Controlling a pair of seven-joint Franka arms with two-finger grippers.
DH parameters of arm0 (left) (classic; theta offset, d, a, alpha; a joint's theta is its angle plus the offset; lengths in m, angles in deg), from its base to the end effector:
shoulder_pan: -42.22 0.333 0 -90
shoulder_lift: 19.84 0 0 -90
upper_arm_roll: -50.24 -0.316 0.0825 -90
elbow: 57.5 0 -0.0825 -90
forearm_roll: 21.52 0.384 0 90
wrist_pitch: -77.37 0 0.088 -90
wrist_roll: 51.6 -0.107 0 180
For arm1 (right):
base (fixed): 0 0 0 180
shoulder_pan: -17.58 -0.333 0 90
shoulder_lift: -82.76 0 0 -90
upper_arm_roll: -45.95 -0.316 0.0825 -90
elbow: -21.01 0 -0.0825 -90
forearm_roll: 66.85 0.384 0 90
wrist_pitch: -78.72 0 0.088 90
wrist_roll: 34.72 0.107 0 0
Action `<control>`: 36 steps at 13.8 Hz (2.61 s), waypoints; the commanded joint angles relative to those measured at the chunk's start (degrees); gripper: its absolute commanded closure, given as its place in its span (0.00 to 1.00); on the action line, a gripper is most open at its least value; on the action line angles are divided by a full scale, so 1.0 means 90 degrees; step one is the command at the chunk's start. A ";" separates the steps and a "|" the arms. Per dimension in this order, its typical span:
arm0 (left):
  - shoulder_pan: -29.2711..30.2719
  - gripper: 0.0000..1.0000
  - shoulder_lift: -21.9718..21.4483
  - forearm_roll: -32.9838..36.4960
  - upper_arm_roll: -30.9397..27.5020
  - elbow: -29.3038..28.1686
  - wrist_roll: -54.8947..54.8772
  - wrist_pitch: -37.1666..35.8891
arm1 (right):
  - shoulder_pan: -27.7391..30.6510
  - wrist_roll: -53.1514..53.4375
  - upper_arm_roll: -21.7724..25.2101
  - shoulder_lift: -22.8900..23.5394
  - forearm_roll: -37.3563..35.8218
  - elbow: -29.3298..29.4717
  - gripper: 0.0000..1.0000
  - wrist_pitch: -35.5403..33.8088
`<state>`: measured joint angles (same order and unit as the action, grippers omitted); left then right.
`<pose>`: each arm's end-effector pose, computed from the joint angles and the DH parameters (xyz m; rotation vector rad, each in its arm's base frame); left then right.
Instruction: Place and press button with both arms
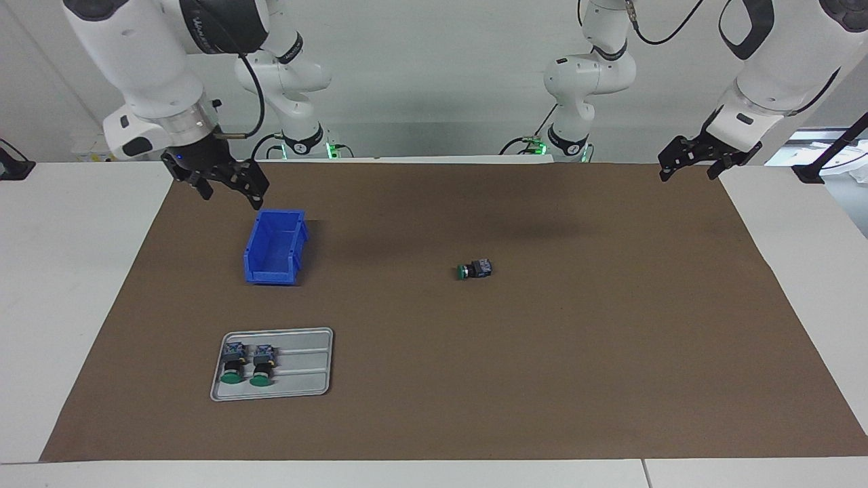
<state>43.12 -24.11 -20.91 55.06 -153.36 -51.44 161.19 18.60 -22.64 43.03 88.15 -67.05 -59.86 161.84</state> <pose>0.5164 -0.0358 0.6080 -3.1112 0.1004 0.2107 0.5713 0.0170 0.6356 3.1227 -0.2788 -0.0854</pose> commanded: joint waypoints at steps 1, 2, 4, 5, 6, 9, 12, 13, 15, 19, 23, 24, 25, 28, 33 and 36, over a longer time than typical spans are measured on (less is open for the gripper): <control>-0.0090 0.00 -0.0268 0.0079 -0.0008 -0.0384 0.0584 0.0140 | 0.0277 -0.1026 -0.0057 -0.0149 -0.0144 -0.0321 0.02 -0.0027; -0.0100 0.00 -0.0317 0.0079 0.0021 -0.0452 0.0974 0.0150 | 0.0307 -0.1261 -0.0048 -0.0169 -0.0164 -0.0380 0.02 0.0012; -0.0323 0.00 -0.0463 0.0079 0.0060 -0.0764 0.2095 0.0441 | 0.0414 -0.1380 -0.0047 -0.0266 -0.0164 -0.0595 0.02 0.0061; -0.0489 0.00 -0.0551 0.0079 0.0060 -0.1007 0.2797 0.0694 | 0.0424 -0.1371 -0.0047 -0.0276 -0.0154 -0.0615 0.02 0.0022; -0.0645 0.00 -0.0581 0.0079 0.0060 -0.1145 0.3268 0.0803 | 0.0424 -0.1371 -0.0038 -0.0276 -0.0164 -0.0615 0.02 0.0032; -0.1084 0.00 -0.0494 0.0079 0.0070 -0.1186 0.4742 0.0824 | 0.0531 -0.1361 -0.0038 -0.0296 -0.0145 -0.0654 0.02 0.0002; -0.1650 0.00 -0.0211 0.0050 0.0070 -0.1302 0.6849 0.1076 | 0.0532 -0.1361 -0.0047 -0.0296 -0.0096 -0.0644 0.02 -0.0007; -0.1807 0.00 -0.0113 0.0021 0.0070 -0.1312 0.7398 0.1126 | 0.0502 -0.1361 -0.0067 -0.0296 -0.0086 -0.0644 0.02 -0.0007; -0.2022 0.00 0.0179 -0.0096 0.0080 -0.1312 0.8453 0.1388 | 0.0483 -0.1361 -0.0086 -0.0296 -0.0057 -0.0644 0.02 0.0002; -0.2471 0.01 0.0727 -0.0398 0.0080 -0.1283 1.0660 0.2305 | 0.0502 -0.1361 -0.0096 -0.0296 -0.0057 -0.0644 0.02 -0.0007; -0.3008 0.01 0.1284 -0.0468 0.0080 -0.1263 1.2489 0.2815 | 0.0492 -0.1371 -0.0096 -0.0296 -0.0057 -0.0644 0.02 -0.0007; -0.3126 0.01 0.1362 -0.0487 0.0070 -0.1264 1.2762 0.2903 | 0.0492 -0.1371 -0.0096 -0.0296 -0.0057 -0.0644 0.02 -0.0007; -0.3166 0.01 0.1479 -0.0487 0.0080 -0.1254 1.3113 0.3068 | 0.0492 -0.1371 -0.0096 -0.0296 -0.0057 -0.0644 0.02 -0.0007; -0.3468 0.01 0.1811 -0.0487 0.0080 -0.1283 1.3876 0.3800 | 0.0502 -0.1361 -0.0096 -0.0296 -0.0057 -0.0644 0.02 -0.0007; -0.3889 0.00 0.2329 -0.0478 0.0060 -0.1312 1.4523 0.4455 | 0.0502 -0.1361 -0.0096 -0.0296 -0.0057 -0.0644 0.02 -0.0007; -0.3908 0.01 0.2543 -0.0468 0.0060 -0.1322 1.4630 0.4691 | 0.0492 -0.1371 -0.0096 -0.0296 -0.0057 -0.0644 0.02 -0.0007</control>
<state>8.57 -2.08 -24.80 56.39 -165.10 79.21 201.77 22.45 -33.70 42.52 86.99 -68.04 -63.88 161.38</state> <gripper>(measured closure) 0.009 0.018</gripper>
